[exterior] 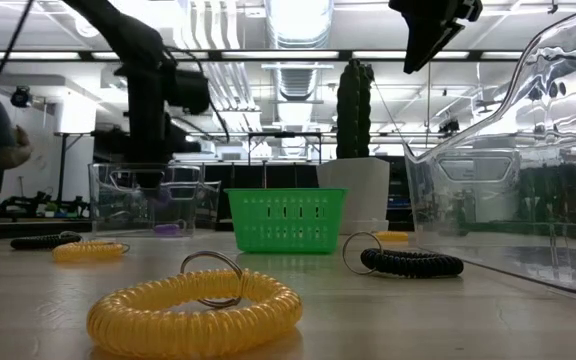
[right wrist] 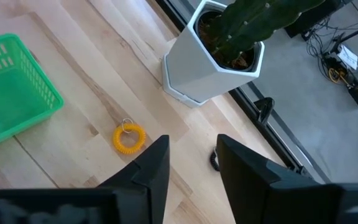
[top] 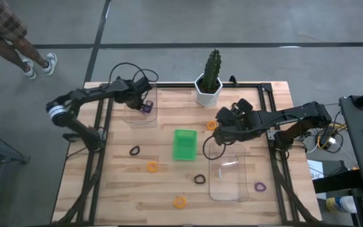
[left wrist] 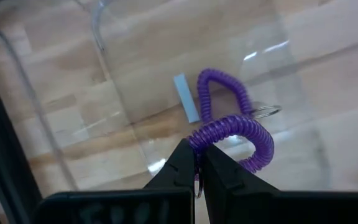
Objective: Sort spring keychains
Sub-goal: Put the left purple spring keychain into the top transparent bin
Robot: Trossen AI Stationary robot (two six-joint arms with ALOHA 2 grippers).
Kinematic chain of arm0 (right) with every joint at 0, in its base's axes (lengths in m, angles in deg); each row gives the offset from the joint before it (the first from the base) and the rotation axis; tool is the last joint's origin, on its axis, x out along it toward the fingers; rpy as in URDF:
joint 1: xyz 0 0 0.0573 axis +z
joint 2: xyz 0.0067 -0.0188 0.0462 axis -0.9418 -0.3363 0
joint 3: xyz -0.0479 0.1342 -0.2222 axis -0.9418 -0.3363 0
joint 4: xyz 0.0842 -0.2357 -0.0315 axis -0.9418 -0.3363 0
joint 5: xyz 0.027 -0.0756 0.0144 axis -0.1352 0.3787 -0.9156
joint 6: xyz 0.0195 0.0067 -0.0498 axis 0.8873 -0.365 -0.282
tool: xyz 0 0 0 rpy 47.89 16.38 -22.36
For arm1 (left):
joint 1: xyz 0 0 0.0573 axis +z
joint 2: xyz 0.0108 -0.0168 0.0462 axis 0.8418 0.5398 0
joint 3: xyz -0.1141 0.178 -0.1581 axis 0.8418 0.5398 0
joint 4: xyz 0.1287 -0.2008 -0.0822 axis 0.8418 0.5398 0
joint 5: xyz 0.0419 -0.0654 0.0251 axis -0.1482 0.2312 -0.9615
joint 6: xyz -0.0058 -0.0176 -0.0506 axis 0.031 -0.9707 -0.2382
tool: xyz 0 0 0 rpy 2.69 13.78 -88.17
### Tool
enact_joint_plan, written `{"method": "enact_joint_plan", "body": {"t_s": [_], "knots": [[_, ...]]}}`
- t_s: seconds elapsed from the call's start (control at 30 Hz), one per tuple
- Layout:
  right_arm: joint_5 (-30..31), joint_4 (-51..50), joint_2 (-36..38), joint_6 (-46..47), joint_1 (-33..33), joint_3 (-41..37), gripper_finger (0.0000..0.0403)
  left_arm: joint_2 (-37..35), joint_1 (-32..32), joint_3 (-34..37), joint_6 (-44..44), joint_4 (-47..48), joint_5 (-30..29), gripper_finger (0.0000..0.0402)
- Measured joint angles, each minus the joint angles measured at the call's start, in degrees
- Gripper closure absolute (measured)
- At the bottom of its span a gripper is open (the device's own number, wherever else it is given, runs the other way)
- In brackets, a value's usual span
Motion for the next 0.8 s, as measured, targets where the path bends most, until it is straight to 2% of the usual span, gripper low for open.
{"method": "enact_joint_plan", "body": {"t_s": [0.3,0.53,0.8], "knots": [[0.01,-0.01,0.0,-0.04,0.02,0.0,0.0275,5.42,0.25,0.0,1.07,-1.8,1.61,0.0394],[0.01,-0.01,0.0,-0.07,0.02,0.0,0.0271,5.29,0.25,0.0,1.12,-2.95,1.49,0.0392],[0.01,-0.03,0.0,-0.09,0.01,0.0,0.028,5.31,0.25,0.17,1.12,-3.05,1.12,0.0369]]}}
